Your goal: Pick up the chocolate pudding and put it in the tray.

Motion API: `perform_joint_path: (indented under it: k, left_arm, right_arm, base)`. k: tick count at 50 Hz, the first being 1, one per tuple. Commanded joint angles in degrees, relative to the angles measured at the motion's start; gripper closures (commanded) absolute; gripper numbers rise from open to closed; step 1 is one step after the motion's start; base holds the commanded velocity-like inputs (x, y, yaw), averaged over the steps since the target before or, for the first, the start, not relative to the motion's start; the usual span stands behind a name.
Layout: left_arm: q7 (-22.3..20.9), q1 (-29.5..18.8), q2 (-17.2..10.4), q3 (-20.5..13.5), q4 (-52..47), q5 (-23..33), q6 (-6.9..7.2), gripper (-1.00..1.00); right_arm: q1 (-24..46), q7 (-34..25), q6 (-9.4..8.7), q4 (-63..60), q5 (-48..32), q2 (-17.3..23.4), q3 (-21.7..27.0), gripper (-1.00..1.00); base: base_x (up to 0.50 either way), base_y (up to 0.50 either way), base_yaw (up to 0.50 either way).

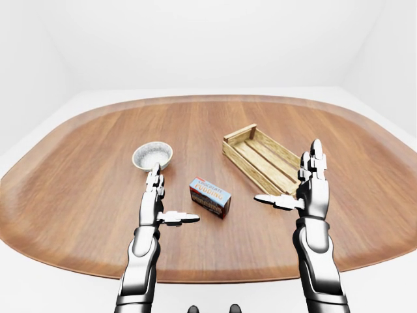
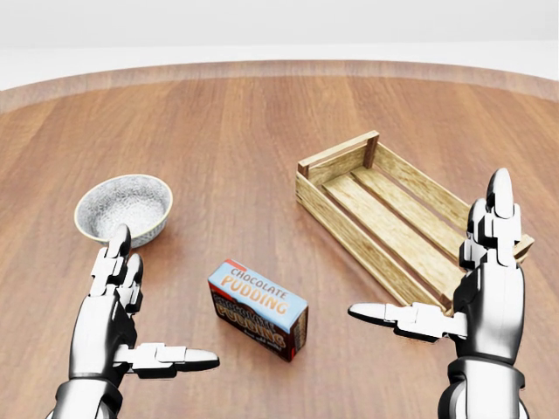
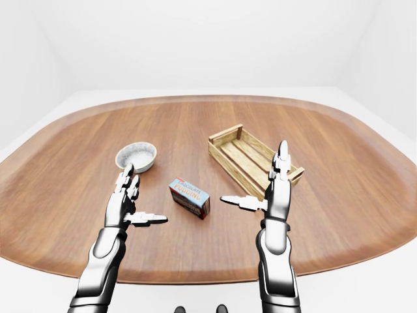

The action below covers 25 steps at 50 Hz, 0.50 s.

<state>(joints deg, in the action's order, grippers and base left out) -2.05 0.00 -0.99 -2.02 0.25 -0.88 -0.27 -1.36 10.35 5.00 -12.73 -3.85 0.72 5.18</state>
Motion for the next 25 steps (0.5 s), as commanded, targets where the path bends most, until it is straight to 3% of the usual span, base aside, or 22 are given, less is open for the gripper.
perform_joint_path:
  k: [1,25]
  left_arm:
    - [-0.01,-0.22,0.00,-0.03,0.43,-0.08,-0.29,-1.00]
    - [0.22,-0.16,0.06,0.13,0.47,-0.01,-0.24,-1.00]
  right_arm:
    - [0.07,-0.09,0.00,0.08,0.05,0.04,0.07,-1.00]
    - [0.10,-0.06,0.00,0.59,0.14,0.09,0.15,-1.00]
  base:
    - [0.23,0.00,0.00]
    - [0.23,0.00,0.00]
